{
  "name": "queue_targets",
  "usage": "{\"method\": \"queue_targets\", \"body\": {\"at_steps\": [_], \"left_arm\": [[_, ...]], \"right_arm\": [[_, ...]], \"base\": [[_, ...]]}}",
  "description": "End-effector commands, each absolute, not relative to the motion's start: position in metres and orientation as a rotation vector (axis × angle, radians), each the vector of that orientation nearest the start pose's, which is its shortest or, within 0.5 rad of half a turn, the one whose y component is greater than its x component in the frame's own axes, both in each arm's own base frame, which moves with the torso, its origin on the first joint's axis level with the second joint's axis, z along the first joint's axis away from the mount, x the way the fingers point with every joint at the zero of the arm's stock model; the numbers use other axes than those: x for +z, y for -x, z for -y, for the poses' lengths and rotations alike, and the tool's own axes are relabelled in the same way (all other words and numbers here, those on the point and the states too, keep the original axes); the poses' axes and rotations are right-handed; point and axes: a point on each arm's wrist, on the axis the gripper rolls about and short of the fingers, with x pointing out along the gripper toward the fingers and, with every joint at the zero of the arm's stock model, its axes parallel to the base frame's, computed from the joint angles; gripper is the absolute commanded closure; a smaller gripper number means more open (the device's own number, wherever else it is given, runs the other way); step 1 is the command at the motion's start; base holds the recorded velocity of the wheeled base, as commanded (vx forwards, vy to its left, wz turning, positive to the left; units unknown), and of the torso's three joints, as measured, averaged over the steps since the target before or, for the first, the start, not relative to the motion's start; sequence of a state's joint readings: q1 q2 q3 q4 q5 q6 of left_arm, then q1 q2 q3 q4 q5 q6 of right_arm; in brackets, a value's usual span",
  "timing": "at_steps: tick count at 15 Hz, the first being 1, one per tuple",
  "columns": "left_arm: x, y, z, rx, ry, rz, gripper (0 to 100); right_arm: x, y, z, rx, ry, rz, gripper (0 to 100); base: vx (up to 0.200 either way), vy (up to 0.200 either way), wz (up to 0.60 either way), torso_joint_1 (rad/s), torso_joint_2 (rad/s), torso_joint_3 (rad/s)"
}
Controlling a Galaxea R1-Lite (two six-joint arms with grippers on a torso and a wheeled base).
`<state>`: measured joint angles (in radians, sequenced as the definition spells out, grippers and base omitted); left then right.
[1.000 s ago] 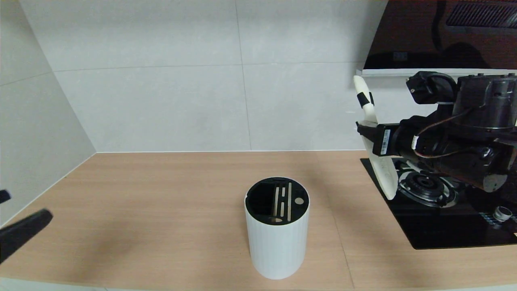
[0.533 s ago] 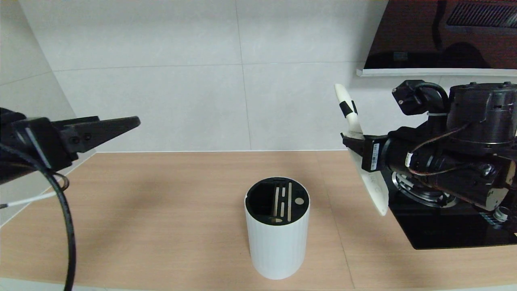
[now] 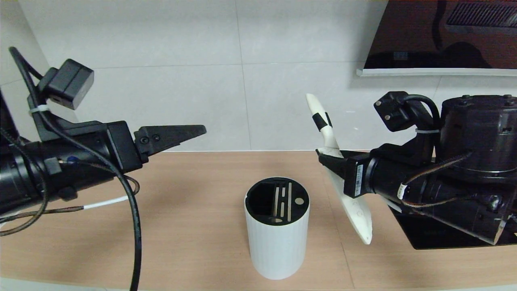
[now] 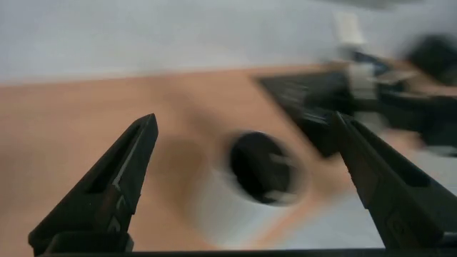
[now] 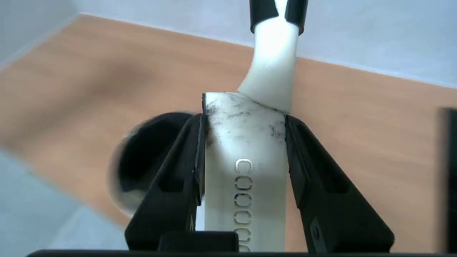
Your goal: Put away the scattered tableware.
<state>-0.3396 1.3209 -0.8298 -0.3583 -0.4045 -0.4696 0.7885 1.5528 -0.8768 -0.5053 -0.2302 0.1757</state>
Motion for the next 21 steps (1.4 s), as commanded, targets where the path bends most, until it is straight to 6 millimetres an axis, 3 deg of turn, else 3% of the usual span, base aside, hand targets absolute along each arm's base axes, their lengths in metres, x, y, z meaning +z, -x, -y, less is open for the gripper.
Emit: {"method": "queue_targets", "body": {"at_steps": [1, 7, 15, 21], "left_arm": [[0.254, -0.205, 0.097, -0.749, 0.479, -0.357, 0], [0.227, -0.223, 0.135, -0.867, 0.666, -0.337, 0], [0.204, -0.226, 0.181, -0.863, 0.697, -0.34, 0], [0.188, -0.235, 0.196, -0.865, 0.716, -0.332, 0]], "right_arm": [[0.228, -0.193, -0.203, 0.58, -0.084, -0.217, 100], [0.214, -0.182, -0.229, 0.654, -0.113, -0.28, 100], [0.215, -0.172, -0.237, 0.702, -0.129, -0.274, 100], [0.21, -0.166, -0.245, 0.73, -0.126, -0.295, 100]], "base": [[0.0, 0.0, 0.0, 0.0, 0.0, 0.0], [0.0, 0.0, 0.0, 0.0, 0.0, 0.0], [0.0, 0.0, 0.0, 0.0, 0.0, 0.0], [0.0, 0.0, 0.0, 0.0, 0.0, 0.0]]}}
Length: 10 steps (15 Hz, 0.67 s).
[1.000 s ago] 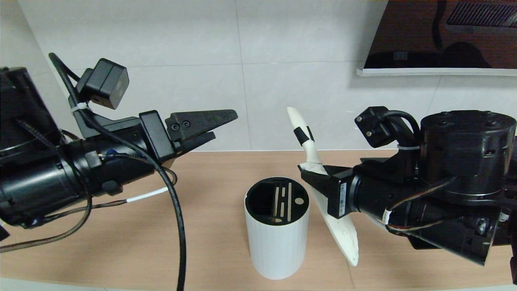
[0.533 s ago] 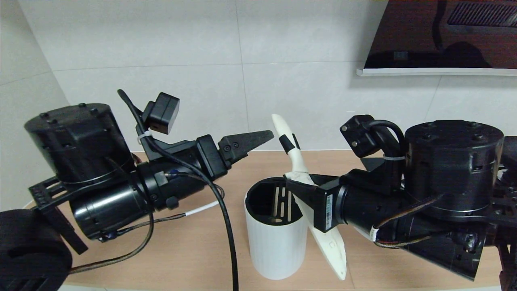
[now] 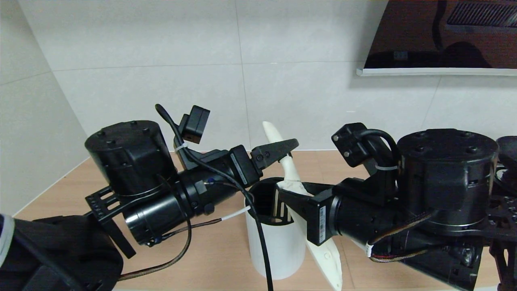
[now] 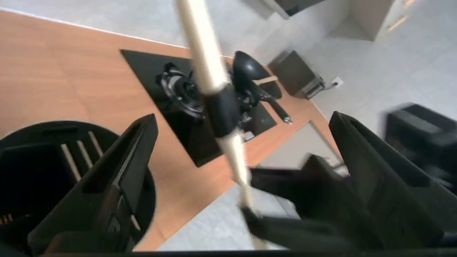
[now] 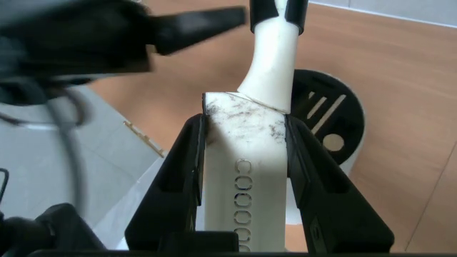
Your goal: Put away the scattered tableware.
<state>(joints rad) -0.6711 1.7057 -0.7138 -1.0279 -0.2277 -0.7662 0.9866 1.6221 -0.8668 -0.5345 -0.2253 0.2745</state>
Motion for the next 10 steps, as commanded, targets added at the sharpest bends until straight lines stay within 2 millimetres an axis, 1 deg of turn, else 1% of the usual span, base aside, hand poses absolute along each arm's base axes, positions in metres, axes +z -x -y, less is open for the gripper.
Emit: {"method": "queue_targets", "body": {"at_steps": [1, 5, 10], "left_arm": [[0.1878, -0.2349, 0.1981, -0.872, 0.716, -0.331, 0], [0.1806, -0.2409, 0.2054, -0.891, 0.723, -0.297, 0], [0.1808, -0.2416, 0.206, -0.895, 0.725, -0.289, 0]], "right_arm": [[0.2105, -0.1649, -0.245, 0.733, -0.127, -0.294, 100], [0.2095, -0.1632, -0.2458, 0.74, -0.123, -0.298, 100], [0.2086, -0.1611, -0.2468, 0.747, -0.12, -0.302, 100]], "base": [[0.0, 0.0, 0.0, 0.0, 0.0, 0.0], [0.0, 0.0, 0.0, 0.0, 0.0, 0.0], [0.0, 0.0, 0.0, 0.0, 0.0, 0.0]]}}
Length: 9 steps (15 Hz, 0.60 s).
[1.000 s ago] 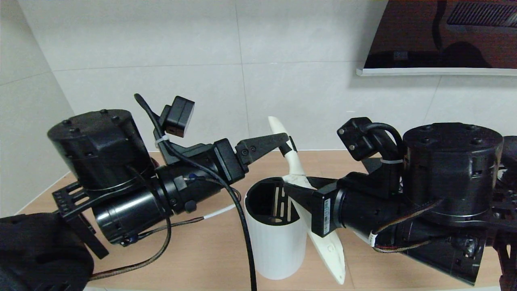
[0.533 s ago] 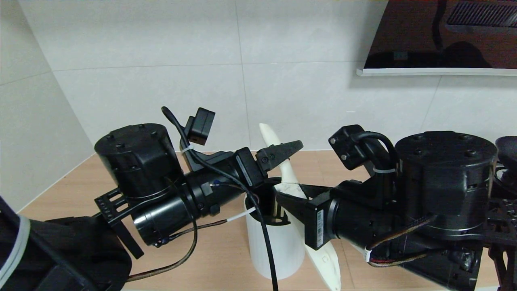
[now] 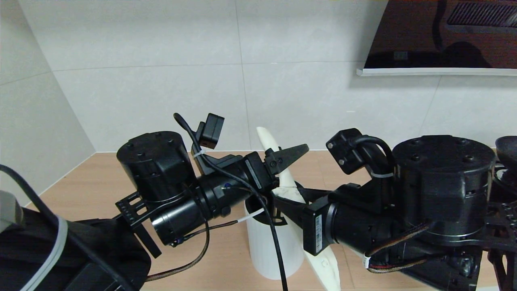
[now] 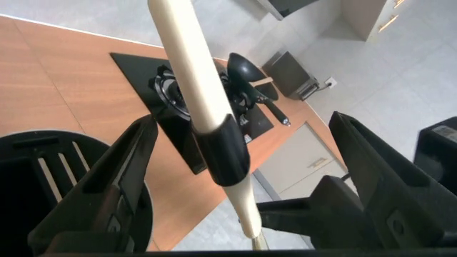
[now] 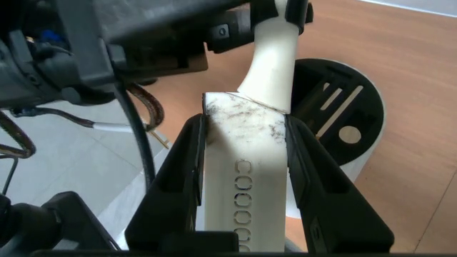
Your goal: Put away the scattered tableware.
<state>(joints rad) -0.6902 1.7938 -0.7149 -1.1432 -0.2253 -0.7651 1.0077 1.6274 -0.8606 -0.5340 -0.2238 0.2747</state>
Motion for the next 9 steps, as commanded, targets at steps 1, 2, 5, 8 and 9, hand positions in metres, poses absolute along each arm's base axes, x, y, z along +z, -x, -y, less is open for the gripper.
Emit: {"method": "queue_targets", "body": {"at_steps": [1, 2, 5, 8, 9], "left_arm": [[0.1803, -0.2418, 0.2062, -0.894, 0.725, -0.29, 0], [0.1798, -0.242, 0.2064, -0.894, 0.725, -0.291, 0], [0.1806, -0.2429, 0.2067, -0.886, 0.729, -0.278, 100], [0.181, -0.2428, 0.2067, -0.887, 0.73, -0.274, 100], [0.181, -0.2428, 0.2067, -0.887, 0.73, -0.274, 100]], "right_arm": [[0.2086, -0.1611, -0.2468, 0.747, -0.12, -0.302, 100], [0.2082, -0.1613, -0.2471, 0.747, -0.118, -0.302, 100], [0.2082, -0.161, -0.2467, 0.747, -0.118, -0.302, 100], [0.2082, -0.161, -0.2467, 0.747, -0.119, -0.303, 100], [0.2082, -0.161, -0.2467, 0.747, -0.118, -0.302, 100]], "base": [[0.0, 0.0, 0.0, 0.0, 0.0, 0.0], [0.0, 0.0, 0.0, 0.0, 0.0, 0.0], [0.0, 0.0, 0.0, 0.0, 0.0, 0.0], [0.0, 0.0, 0.0, 0.0, 0.0, 0.0], [0.0, 0.0, 0.0, 0.0, 0.0, 0.0]]}}
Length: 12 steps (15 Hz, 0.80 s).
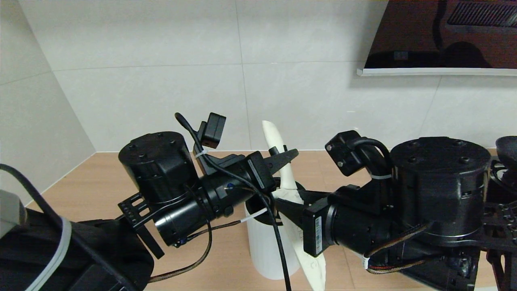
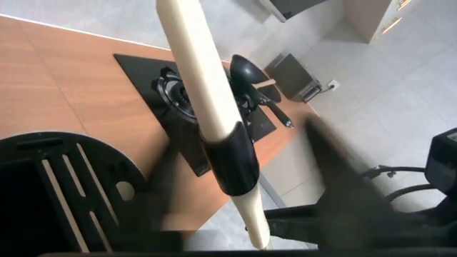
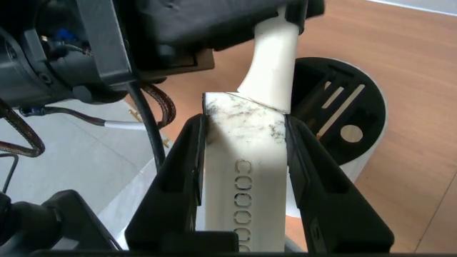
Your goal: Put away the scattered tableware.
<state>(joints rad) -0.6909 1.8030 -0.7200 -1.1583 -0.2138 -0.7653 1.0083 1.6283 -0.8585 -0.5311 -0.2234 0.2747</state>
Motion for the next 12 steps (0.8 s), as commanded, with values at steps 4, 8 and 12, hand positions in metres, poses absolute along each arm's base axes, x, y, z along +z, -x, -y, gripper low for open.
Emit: {"method": "queue_targets", "body": {"at_steps": [4, 8, 12], "left_arm": [[0.1815, -0.2426, 0.2065, -0.888, 0.73, -0.272, 100], [0.182, -0.2424, 0.2064, -0.888, 0.73, -0.271, 100], [0.1842, -0.242, 0.2054, -0.888, 0.728, -0.262, 100]], "right_arm": [[0.2088, -0.1611, -0.2458, 0.745, -0.121, -0.3, 100], [0.2088, -0.1617, -0.2459, 0.743, -0.123, -0.3, 100], [0.2097, -0.1621, -0.2448, 0.737, -0.128, -0.298, 0]], "base": [[0.0, 0.0, 0.0, 0.0, 0.0, 0.0], [0.0, 0.0, 0.0, 0.0, 0.0, 0.0], [0.0, 0.0, 0.0, 0.0, 0.0, 0.0]]}}
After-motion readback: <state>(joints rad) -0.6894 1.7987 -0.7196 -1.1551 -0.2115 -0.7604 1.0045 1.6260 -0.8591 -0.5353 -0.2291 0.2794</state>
